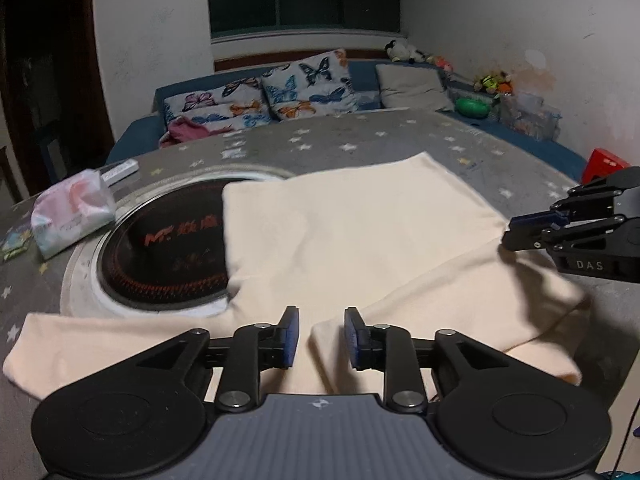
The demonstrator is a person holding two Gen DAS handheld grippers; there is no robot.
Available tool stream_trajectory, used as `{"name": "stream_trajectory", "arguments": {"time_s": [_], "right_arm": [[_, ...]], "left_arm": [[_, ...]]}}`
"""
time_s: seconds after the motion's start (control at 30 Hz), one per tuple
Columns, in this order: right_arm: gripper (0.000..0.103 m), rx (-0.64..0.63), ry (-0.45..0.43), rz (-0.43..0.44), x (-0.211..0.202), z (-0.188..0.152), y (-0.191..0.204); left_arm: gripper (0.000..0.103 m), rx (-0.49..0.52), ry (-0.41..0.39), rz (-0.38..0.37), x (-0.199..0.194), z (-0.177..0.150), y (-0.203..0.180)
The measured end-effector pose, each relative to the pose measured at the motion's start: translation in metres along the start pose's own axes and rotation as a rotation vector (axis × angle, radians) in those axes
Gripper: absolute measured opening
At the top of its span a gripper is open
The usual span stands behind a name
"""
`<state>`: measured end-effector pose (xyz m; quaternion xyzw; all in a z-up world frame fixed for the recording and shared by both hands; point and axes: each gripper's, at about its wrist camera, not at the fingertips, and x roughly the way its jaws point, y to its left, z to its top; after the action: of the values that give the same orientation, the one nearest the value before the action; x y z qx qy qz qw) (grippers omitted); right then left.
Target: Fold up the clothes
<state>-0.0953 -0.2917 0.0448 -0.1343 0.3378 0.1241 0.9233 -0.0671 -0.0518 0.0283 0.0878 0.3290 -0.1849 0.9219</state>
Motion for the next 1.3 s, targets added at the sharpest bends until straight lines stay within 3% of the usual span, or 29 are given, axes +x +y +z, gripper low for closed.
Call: {"name": "stream_trajectory", "arguments": {"time_s": [0.07, 0.13, 0.23, 0.47, 0.6, 0.7, 0.77, 1.0, 1.2, 1.3], "right_arm": [[0.016, 0.001, 0.002, -0.004, 0.000, 0.001, 0.001], [0.017, 0.002, 0.004, -0.008, -0.001, 0.003, 0.001], [0.018, -0.033, -0.022, 0.012, -0.010, 0.010, 0.011], [0.019, -0.092, -0.006, 0.203, -0.003, 0.021, 0.053], [0.019, -0.162, 0.022, 0.250, 0.008, 0.022, 0.082], [0.020, -0.198, 0.005, 0.260, 0.004, 0.024, 0.095], [0.025, -0.219, -0.002, 0.284, 0.001, 0.025, 0.103], [0.025, -0.265, -0.003, 0.308, 0.001, 0.029, 0.119], [0.026, -0.244, -0.040, 0.293, -0.015, 0.037, 0.109], [0.028, -0.228, -0.052, 0.282, -0.020, 0.037, 0.102]], "left_arm": [[0.032, -0.019, 0.006, 0.010, -0.002, -0.004, 0.005], [0.042, -0.044, -0.008, 0.033, -0.011, -0.007, 0.013], [0.046, -0.087, -0.029, 0.071, -0.024, -0.010, 0.028], [0.054, -0.263, -0.027, 0.222, -0.043, -0.020, 0.079], [0.059, -0.350, -0.017, 0.309, -0.049, -0.030, 0.109], [0.069, -0.417, -0.023, 0.373, -0.058, -0.036, 0.131], [0.069, -0.454, -0.032, 0.409, -0.061, -0.039, 0.144], [0.067, -0.563, -0.023, 0.470, -0.053, -0.045, 0.181], [0.054, -0.591, -0.008, 0.471, -0.036, -0.043, 0.196], [0.042, -0.617, 0.004, 0.472, -0.028, -0.044, 0.201]]}}
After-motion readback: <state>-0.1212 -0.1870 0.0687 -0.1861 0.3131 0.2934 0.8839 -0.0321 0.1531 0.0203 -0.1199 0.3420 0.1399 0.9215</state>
